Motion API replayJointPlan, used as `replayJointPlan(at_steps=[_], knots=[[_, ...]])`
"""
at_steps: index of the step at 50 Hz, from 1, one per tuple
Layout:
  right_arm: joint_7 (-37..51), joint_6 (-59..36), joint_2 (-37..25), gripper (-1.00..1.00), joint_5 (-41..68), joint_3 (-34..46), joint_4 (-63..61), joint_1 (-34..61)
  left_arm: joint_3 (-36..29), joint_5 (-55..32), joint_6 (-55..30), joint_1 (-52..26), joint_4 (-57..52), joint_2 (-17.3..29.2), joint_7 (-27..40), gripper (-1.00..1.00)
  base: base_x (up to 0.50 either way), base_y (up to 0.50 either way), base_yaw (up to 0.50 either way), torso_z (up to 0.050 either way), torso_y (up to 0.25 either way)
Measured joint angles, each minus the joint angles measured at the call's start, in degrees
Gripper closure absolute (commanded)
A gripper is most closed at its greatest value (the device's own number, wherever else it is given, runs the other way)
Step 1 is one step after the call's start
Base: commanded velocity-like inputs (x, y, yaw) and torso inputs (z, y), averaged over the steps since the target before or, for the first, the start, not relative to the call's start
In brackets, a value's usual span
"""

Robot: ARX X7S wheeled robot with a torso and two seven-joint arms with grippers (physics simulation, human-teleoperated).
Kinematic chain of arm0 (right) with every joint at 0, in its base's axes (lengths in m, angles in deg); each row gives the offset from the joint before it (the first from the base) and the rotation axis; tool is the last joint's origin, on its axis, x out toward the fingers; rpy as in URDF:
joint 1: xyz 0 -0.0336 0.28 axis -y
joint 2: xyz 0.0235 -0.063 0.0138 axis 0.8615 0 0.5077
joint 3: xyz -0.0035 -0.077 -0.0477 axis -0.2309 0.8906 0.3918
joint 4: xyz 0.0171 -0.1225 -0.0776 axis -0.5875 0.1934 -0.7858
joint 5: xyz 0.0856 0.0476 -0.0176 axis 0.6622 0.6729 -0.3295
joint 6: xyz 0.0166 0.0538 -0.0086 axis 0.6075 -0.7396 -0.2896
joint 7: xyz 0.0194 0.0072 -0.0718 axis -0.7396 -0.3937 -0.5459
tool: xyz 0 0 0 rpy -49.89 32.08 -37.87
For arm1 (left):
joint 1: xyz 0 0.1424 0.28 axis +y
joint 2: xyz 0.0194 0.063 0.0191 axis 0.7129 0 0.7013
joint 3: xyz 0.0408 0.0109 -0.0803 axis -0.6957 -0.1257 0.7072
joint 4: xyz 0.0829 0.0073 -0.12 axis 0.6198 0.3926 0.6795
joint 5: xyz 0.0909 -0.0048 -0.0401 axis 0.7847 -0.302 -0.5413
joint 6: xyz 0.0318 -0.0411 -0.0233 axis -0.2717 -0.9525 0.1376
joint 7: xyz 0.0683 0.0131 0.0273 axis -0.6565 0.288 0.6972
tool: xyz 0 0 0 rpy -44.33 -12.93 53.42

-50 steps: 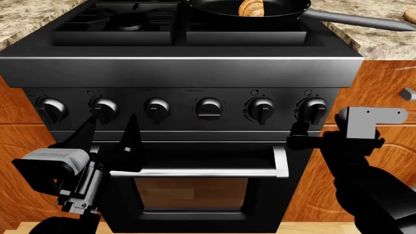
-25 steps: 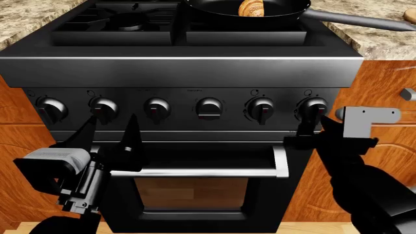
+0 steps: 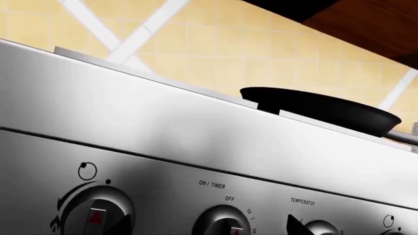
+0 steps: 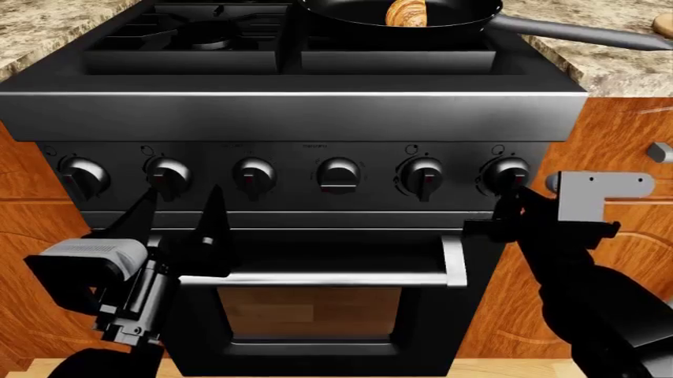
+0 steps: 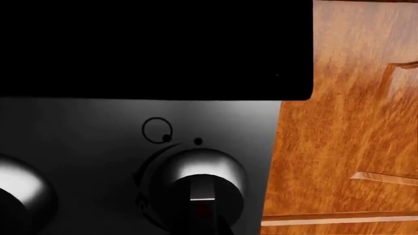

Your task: Pick the croissant and place it on the pan. Then turn on the stove to warm the croissant.

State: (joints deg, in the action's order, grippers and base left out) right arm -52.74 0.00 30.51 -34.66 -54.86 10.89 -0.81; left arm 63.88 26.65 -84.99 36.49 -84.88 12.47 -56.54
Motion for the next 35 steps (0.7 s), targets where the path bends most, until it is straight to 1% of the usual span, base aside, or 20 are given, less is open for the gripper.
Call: replayJointPlan(at_steps=[18, 35], knots=[[0.7, -4.4, -2.0, 1.0, -0.3, 1.7, -2.0, 1.7, -0.2, -0.3, 0.1, 0.0, 0.1, 0.2, 0.2, -1.0, 0.0, 0.0, 0.0, 0.0, 0.0], [1.2, -11.7, -5.5, 1.0, -2.1, 6.1, -5.5, 5.0, -0.4, -0.4, 0.3, -0.1, 0.4, 0.4, 0.4, -1.0, 0.0, 0.0, 0.0, 0.0, 0.003]])
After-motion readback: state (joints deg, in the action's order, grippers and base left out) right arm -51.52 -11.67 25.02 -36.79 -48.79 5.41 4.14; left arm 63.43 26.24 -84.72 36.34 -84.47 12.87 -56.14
